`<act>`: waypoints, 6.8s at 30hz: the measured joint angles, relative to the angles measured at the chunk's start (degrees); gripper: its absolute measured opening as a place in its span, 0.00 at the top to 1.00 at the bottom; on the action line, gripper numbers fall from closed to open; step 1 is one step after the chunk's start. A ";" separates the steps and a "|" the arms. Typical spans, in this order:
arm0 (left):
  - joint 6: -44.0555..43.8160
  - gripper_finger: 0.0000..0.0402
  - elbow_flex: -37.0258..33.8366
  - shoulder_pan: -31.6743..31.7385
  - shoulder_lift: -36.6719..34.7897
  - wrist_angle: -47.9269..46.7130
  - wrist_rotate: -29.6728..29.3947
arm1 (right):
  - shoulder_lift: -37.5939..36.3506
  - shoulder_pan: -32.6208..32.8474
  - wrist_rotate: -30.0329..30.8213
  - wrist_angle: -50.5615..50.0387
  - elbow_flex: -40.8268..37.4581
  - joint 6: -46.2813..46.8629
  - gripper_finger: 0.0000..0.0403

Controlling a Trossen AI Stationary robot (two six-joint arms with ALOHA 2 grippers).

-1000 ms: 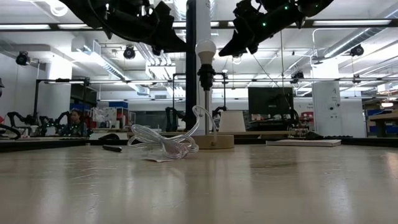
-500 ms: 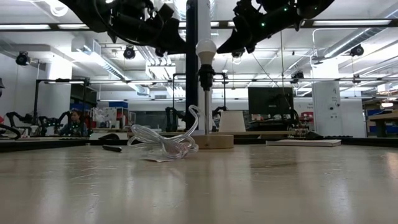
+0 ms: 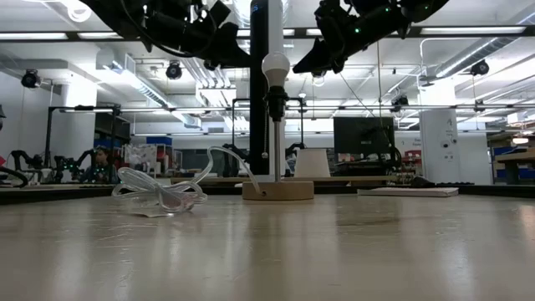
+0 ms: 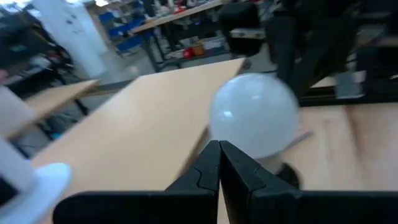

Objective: Screw lightbulb
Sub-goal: Remove the lightbulb from the lamp

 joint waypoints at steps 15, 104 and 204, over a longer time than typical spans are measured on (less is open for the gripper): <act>4.85 1.00 0.00 2.63 4.88 10.45 -0.01 | 0.45 2.86 -0.68 6.67 -0.37 -1.50 0.98; 4.22 1.00 -0.02 0.75 2.00 4.98 5.91 | -1.96 3.56 4.30 3.18 -0.55 -0.46 0.98; 9.57 1.00 0.04 0.18 3.74 4.48 5.01 | 0.56 1.22 7.82 5.56 -0.72 -0.03 0.98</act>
